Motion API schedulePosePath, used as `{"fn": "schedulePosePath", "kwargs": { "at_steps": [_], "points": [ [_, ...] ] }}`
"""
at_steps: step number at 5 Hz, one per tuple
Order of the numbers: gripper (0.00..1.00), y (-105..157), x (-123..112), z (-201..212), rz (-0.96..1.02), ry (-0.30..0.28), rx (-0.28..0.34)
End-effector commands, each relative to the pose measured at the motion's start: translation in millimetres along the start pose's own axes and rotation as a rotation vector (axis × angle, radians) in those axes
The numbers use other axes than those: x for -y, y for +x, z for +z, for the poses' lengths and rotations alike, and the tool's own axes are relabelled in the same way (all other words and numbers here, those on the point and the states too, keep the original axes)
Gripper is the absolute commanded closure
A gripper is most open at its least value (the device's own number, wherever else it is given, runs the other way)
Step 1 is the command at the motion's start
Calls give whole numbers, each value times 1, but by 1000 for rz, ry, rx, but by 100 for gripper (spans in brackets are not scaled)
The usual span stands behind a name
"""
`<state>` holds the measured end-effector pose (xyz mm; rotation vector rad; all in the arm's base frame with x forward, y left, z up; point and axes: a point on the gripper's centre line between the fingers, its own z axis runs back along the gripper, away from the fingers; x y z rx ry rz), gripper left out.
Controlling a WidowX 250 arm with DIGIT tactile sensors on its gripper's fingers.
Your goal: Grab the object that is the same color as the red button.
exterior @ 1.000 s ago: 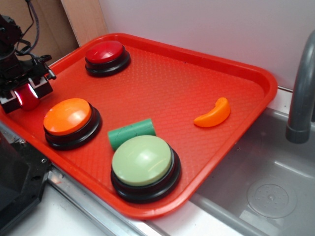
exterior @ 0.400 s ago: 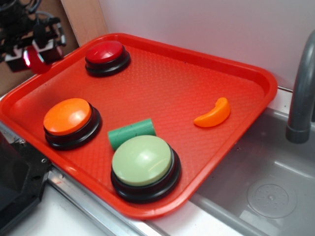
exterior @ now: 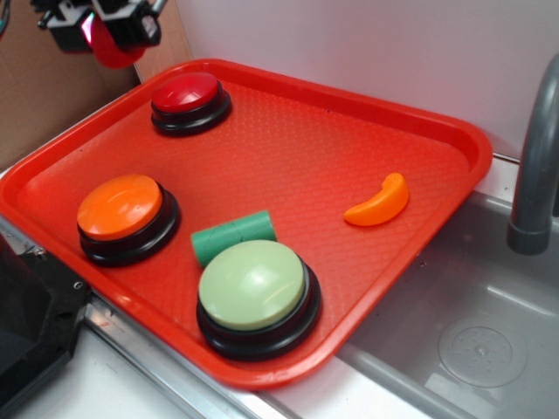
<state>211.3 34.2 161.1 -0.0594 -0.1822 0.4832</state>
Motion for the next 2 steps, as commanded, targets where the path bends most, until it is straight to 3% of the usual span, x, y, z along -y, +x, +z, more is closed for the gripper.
{"fn": "schedulePosePath", "kwargs": {
  "at_steps": [1,2],
  "points": [
    [100,-15,32,45,-191,-70,44],
    [100,-19,27,42,-303,-19,113]
  ]
}}
